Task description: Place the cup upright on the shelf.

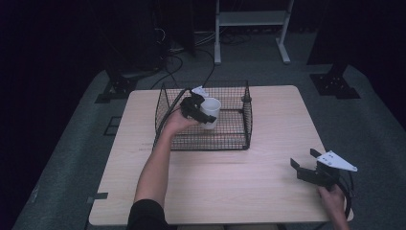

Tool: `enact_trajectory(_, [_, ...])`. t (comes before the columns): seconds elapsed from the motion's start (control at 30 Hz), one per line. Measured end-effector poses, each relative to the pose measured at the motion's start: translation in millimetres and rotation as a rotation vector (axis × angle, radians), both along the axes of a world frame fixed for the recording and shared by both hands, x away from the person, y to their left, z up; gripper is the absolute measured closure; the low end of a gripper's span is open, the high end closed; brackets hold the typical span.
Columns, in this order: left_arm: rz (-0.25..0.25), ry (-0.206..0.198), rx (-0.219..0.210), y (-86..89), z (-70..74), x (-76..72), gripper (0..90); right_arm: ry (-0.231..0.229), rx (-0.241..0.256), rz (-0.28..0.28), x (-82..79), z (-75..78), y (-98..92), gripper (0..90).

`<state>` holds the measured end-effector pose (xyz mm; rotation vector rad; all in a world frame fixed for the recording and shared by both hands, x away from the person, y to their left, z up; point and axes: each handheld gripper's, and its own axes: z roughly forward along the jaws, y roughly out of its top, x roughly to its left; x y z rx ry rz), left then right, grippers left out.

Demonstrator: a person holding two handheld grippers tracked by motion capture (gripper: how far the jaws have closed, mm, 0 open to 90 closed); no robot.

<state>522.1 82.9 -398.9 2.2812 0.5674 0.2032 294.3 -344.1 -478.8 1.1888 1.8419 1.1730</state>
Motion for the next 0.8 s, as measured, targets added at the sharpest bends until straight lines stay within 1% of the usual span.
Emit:
enact_trajectory(0.03, [-0.003, 0.001, 0.005, 0.0, -0.2, 0.2, 21.5, 0.0, 0.0, 0.0, 0.0, 0.0, 0.0, 13.0])
enact_trajectory(0.2, [-0.003, 0.006, 0.001, -0.3, -2.7, 1.1, 21.4, 0.0, 0.0, 0.0, 0.0, 0.0, 0.0, 13.1])
enact_trajectory(0.43, [-0.001, 0.02, 0.015, -0.5, -7.5, 2.3, 21.5, -0.001, 0.0, 0.001, 0.0, 0.0, 0.0, 13.1])
enact_trajectory(0.53, [-0.006, 0.021, 0.037, -1.6, -9.3, 2.4, 21.4, -0.001, -0.001, 0.001, 0.0, 0.0, 0.1, 13.1])
enact_trajectory(0.63, [-0.012, 0.042, 0.055, -3.5, -12.3, 2.6, 21.3, -0.001, -0.001, 0.001, 0.0, 0.0, 0.1, 13.1])
enact_trajectory(0.67, [-0.017, 0.047, 0.071, -3.9, -13.3, 2.8, 21.3, -0.001, -0.001, 0.001, 0.0, 0.0, 0.1, 13.1])
enact_trajectory(0.73, [-0.018, 0.051, 0.082, -4.3, -14.9, 2.8, 21.3, -0.001, -0.001, 0.001, 0.0, 0.0, 0.1, 13.1])
enact_trajectory(0.77, [-0.022, 0.063, 0.082, -4.2, -16.2, 3.3, 21.3, -0.001, -0.001, 0.001, -0.1, 0.0, 0.2, 13.0])
enact_trajectory(0.8, [-0.023, 0.067, 0.087, -4.1, -16.6, 3.4, 21.3, -0.002, -0.002, 0.001, -0.1, 0.0, 0.2, 13.1])
